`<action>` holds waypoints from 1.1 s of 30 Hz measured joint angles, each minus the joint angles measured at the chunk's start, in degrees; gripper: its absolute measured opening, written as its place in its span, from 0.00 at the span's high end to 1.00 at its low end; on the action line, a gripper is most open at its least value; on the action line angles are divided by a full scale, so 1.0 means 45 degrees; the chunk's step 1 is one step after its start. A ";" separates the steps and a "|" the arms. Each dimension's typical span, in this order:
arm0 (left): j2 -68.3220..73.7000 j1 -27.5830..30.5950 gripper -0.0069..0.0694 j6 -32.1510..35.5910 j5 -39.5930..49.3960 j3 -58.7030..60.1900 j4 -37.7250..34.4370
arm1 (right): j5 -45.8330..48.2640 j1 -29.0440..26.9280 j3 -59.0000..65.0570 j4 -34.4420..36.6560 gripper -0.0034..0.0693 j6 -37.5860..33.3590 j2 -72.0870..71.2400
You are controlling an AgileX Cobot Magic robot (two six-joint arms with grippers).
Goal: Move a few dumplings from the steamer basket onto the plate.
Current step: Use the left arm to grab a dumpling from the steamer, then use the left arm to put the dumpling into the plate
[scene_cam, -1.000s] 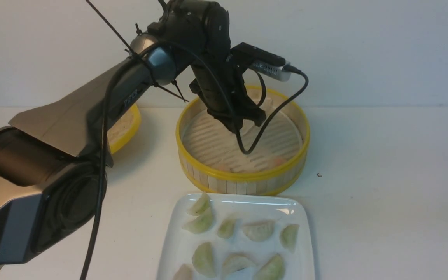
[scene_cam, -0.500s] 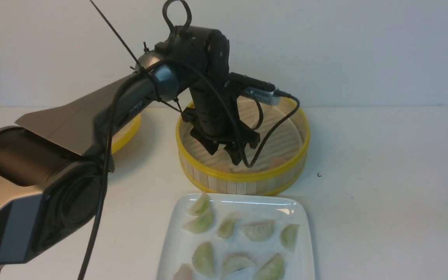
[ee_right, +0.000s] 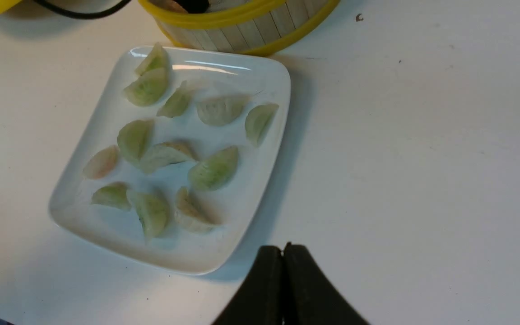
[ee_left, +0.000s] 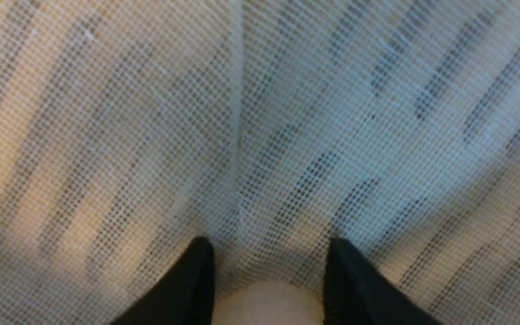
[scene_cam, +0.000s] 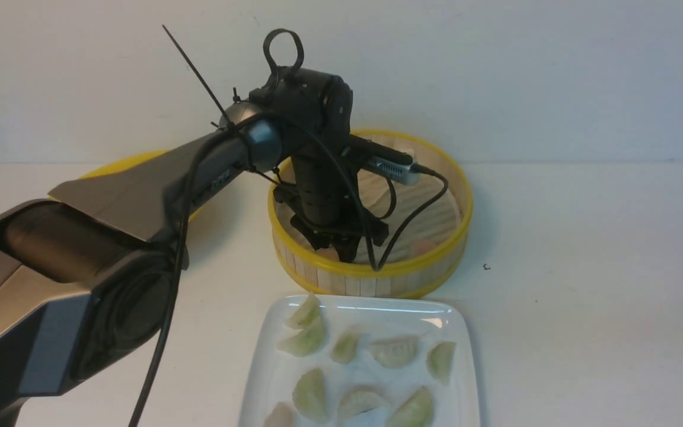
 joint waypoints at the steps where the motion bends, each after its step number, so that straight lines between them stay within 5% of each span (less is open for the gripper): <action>1: 0.0000 0.0000 0.55 0.0000 -0.0004 -0.0018 0.0002 | 0.0000 0.0000 0.0000 0.0000 0.97 0.0012 0.0000; 19: -0.2318 0.0000 0.56 0.0000 0.0043 -0.0602 -0.0080 | 0.0000 0.0000 0.0000 0.0156 0.97 0.0192 0.0000; 33: -0.7137 0.0000 0.56 -0.0072 -0.0077 0.7372 -0.0437 | -0.0053 0.0000 0.0000 0.0247 0.97 0.0181 0.0000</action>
